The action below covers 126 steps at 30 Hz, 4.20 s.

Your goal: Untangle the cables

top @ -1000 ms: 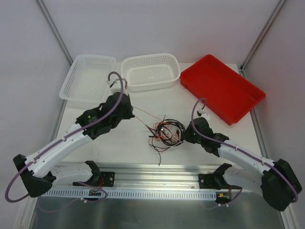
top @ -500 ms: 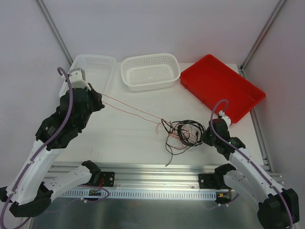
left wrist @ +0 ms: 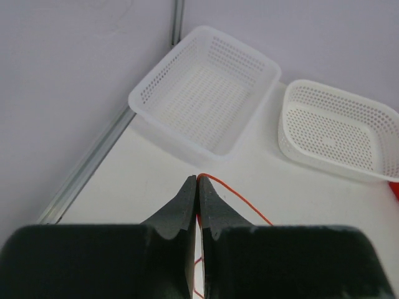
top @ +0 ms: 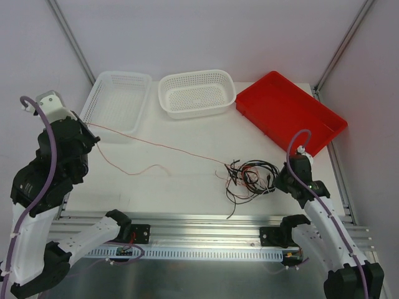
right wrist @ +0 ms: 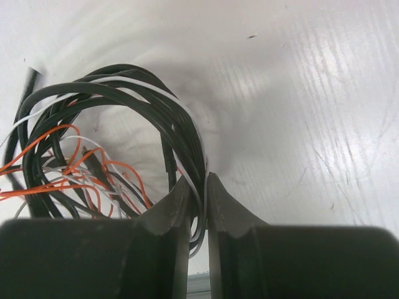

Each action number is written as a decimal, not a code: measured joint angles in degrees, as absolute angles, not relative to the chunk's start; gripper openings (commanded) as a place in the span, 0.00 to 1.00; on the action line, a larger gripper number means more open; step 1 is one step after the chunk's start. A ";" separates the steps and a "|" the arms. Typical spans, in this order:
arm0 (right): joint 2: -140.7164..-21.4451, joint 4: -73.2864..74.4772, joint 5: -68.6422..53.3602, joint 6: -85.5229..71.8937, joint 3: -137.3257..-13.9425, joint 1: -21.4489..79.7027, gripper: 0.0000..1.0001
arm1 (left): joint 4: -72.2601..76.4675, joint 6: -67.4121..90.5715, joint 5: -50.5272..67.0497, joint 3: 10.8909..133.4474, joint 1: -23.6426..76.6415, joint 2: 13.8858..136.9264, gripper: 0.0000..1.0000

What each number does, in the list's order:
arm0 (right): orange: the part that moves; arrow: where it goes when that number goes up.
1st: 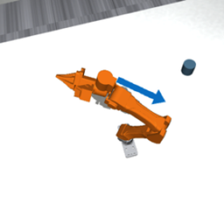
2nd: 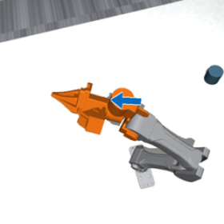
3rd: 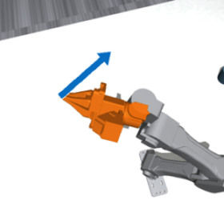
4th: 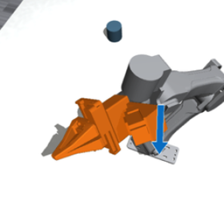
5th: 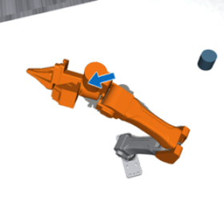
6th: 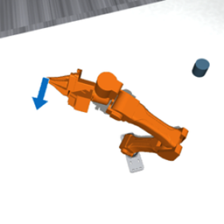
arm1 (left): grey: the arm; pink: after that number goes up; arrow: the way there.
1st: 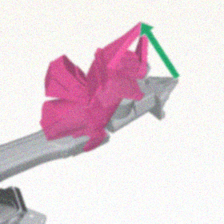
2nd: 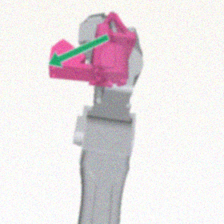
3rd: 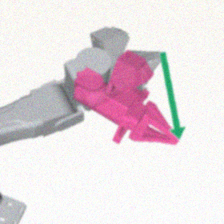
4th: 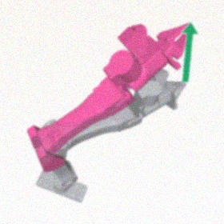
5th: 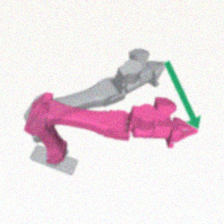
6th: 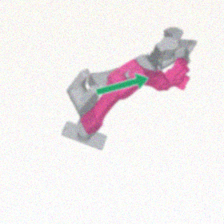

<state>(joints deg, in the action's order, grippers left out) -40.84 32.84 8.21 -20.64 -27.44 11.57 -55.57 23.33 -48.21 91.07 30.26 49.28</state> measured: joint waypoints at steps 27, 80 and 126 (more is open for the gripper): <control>-43.40 33.71 -3.81 -8.62 -29.39 12.01 0.13 | -41.08 23.83 -8.01 47.94 31.59 51.86 0.99; -49.50 32.88 5.23 -11.64 -31.79 17.91 0.01 | -29.89 7.31 -7.31 68.07 42.65 45.56 0.00; -41.47 32.36 0.54 -10.22 -31.05 19.73 0.70 | -24.16 40.97 -18.20 35.75 26.55 62.92 0.86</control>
